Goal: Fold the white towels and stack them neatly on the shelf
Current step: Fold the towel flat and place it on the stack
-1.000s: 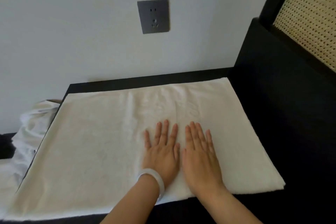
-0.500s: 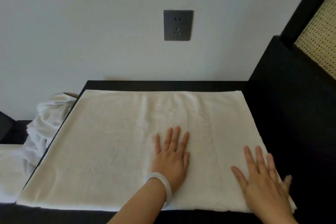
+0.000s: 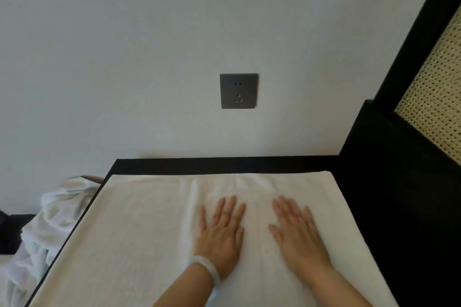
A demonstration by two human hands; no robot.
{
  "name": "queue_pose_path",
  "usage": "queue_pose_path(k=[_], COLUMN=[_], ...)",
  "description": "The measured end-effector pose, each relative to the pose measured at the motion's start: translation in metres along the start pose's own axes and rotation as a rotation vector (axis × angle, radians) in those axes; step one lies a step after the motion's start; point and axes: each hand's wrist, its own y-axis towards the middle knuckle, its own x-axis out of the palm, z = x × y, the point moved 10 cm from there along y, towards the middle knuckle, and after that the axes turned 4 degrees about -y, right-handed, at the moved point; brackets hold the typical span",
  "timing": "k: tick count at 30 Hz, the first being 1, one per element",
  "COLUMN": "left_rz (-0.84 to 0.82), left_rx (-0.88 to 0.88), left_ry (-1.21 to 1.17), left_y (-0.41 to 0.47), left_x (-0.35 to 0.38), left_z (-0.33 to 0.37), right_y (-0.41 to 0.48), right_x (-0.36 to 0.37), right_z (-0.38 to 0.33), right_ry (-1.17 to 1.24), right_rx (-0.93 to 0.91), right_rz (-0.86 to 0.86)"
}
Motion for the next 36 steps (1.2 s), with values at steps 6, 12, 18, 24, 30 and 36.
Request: queue_pose_path(k=[6, 12, 18, 24, 30, 36], left_rz=[0.017, 0.008, 0.118, 0.04, 0.092, 0.059], left_rx=[-0.159, -0.005, -0.173, -0.23, -0.317, -0.39], left_ry=[-0.042, -0.065, -0.037, -0.071, -0.046, -0.104], left_y=[0.029, 0.065, 0.064, 0.054, 0.016, -0.01], left_x=[-0.013, -0.013, -0.027, -0.01, -0.021, -0.027], left_z=[-0.015, 0.007, -0.076, -0.043, -0.108, -0.139], right_y=[0.036, 0.071, 0.09, 0.079, 0.061, 0.031], right_x=[-0.02, 0.004, -0.012, -0.016, 0.0, -0.005], right_z=[0.052, -0.014, 0.1, 0.027, 0.072, 0.07], right_ry=[-0.011, -0.015, -0.027, -0.05, -0.017, -0.086], right_rx=[0.22, -0.134, 0.195, 0.095, 0.3, 0.264], right_rz=[-0.009, -0.07, -0.009, 0.032, -0.066, -0.077])
